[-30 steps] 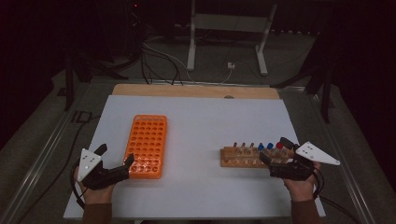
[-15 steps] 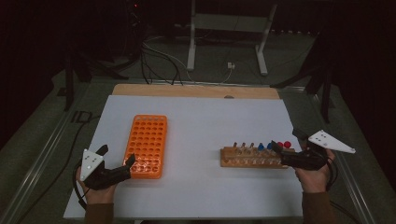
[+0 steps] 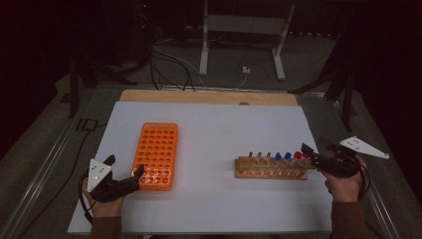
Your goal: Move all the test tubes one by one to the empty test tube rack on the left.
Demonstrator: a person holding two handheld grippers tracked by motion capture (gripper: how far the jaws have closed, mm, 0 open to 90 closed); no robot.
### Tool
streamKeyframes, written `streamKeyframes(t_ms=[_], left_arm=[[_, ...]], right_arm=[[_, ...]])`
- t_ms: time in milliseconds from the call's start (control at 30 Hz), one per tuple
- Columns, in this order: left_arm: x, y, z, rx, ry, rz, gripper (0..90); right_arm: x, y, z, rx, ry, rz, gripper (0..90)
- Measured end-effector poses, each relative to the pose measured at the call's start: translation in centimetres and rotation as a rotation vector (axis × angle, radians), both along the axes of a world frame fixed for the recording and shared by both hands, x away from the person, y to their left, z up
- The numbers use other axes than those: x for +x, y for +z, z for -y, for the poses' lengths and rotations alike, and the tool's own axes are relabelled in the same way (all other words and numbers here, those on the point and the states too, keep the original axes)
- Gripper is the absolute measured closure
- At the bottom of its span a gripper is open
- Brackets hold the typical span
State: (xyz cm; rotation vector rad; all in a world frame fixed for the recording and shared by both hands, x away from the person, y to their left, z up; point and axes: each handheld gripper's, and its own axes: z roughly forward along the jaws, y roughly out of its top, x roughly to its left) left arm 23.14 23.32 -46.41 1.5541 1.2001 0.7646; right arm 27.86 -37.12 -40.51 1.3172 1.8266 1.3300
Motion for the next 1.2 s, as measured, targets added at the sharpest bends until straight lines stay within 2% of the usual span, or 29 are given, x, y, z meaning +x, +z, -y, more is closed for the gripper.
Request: streamKeyframes(t_ms=[67,100,133,167,300,467,500,800,900,1200], left_arm=[[0.0,0.0,0.1,0.003,-0.001,0.000,0.5],[0.0,0.0,0.1,0.004,-0.001,0.000,0.5],[0.0,0.0,0.1,0.004,-0.001,0.000,0.5],[0.0,0.0,0.2,0.007,-0.001,0.000,0.5],[-0.1,-0.1,0.2,0.011,0.001,0.000,0.5],[0.0,-0.1,0.3,0.013,0.000,-0.004,0.5],[0.0,-0.1,0.3,0.015,-0.002,-0.004,0.5],[0.0,-0.1,0.4,0.023,-0.008,0.001,0.5],[0.0,-0.1,0.4,0.024,-0.008,0.001,0.5],[0.0,-0.1,0.4,0.023,-0.011,-0.001,0.5]], right_arm=[[-0.1,-0.5,0.2,-0.013,0.011,-0.017,42.4],[-0.2,-0.7,0.2,-0.019,0.019,-0.027,46.2],[-0.2,-0.7,0.2,-0.019,0.019,-0.027,46.2],[-0.3,-1.2,0.2,-0.033,0.024,-0.034,52.6],[-0.5,-1.8,0.4,-0.029,0.010,-0.042,60.2],[-0.6,-2.3,0.5,-0.042,0.010,-0.057,62.4],[-0.6,-2.7,0.4,-0.063,0.011,-0.065,62.9],[-0.1,-4.3,-0.2,-0.086,0.014,-0.094,65.7],[-0.1,-4.3,-0.3,-0.090,0.015,-0.092,69.3],[-0.3,-3.8,-0.2,-0.089,0.007,-0.077,70.0]])
